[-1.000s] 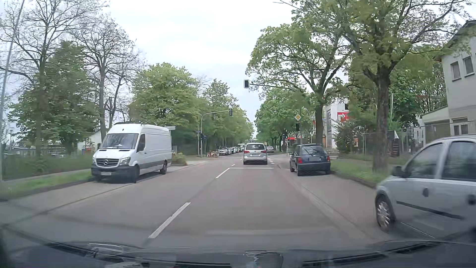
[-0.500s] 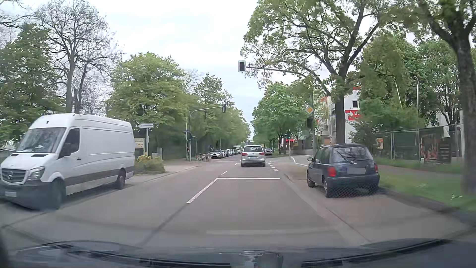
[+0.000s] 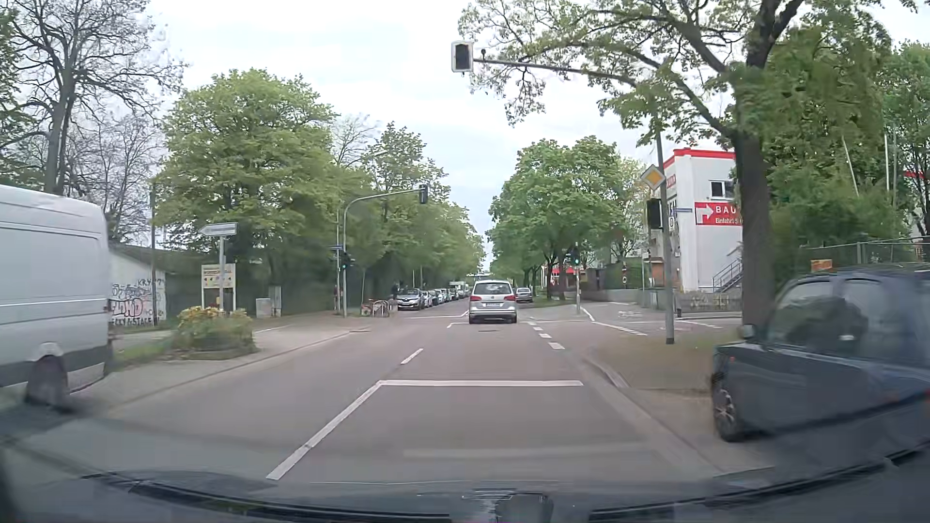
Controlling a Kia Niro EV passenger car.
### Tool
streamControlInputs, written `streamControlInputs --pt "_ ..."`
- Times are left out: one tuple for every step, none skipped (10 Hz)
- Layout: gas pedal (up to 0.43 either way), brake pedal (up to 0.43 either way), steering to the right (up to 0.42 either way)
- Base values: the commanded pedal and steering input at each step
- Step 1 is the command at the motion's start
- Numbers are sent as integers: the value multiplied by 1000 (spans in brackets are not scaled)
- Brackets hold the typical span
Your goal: Follow the waypoints while adhering to traffic rules and regulations
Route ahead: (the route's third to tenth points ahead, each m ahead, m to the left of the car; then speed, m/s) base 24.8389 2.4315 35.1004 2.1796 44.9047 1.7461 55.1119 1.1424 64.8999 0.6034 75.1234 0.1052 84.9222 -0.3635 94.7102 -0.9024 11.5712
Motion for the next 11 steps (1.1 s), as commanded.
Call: streamControlInputs --pt "67 0 4" --pt "67 0 4" --pt "67 0 4" --pt "67 0 4" --pt "67 0 4" --pt "67 0 4" --pt "67 0 4" --pt "67 0 4" --pt "67 0 3" --pt "67 0 3" --pt "67 0 3"
